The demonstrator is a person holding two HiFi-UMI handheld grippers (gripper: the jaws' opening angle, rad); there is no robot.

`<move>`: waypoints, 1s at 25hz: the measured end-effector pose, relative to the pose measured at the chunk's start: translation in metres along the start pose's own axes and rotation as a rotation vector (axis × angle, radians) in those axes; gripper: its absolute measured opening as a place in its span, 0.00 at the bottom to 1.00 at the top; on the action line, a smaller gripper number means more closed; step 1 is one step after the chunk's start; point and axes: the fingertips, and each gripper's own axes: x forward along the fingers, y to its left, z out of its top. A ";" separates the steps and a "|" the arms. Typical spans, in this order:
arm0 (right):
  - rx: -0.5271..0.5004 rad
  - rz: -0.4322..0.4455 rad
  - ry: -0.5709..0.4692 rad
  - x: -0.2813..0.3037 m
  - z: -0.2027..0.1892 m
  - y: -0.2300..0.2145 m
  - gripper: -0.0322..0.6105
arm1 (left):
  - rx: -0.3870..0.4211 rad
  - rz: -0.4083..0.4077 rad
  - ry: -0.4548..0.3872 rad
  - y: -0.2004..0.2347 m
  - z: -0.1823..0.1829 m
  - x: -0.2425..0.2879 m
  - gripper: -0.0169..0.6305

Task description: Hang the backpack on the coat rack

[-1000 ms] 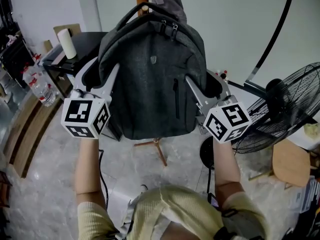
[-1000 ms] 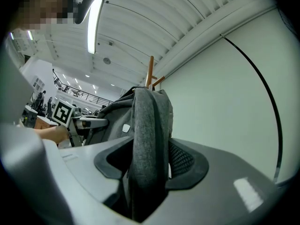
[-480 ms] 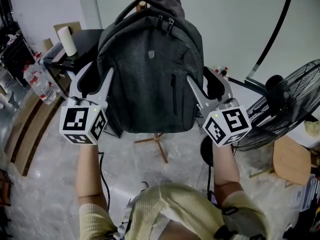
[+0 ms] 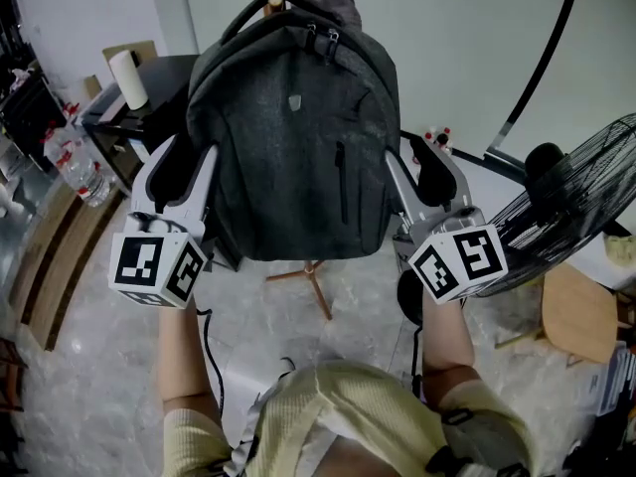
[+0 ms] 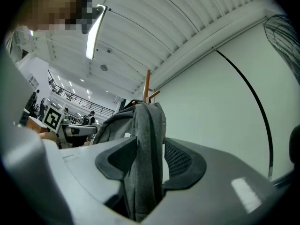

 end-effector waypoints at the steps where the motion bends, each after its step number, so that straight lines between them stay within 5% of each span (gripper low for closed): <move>1: -0.001 -0.005 -0.005 -0.002 0.001 0.000 0.33 | -0.022 -0.010 -0.006 -0.002 0.001 -0.002 0.32; 15: 0.024 -0.090 -0.051 -0.022 0.012 -0.011 0.06 | -0.115 -0.076 -0.041 -0.019 0.019 -0.029 0.30; 25: 0.031 -0.065 -0.038 -0.025 0.013 0.002 0.05 | -0.139 -0.080 -0.043 -0.022 0.017 -0.039 0.21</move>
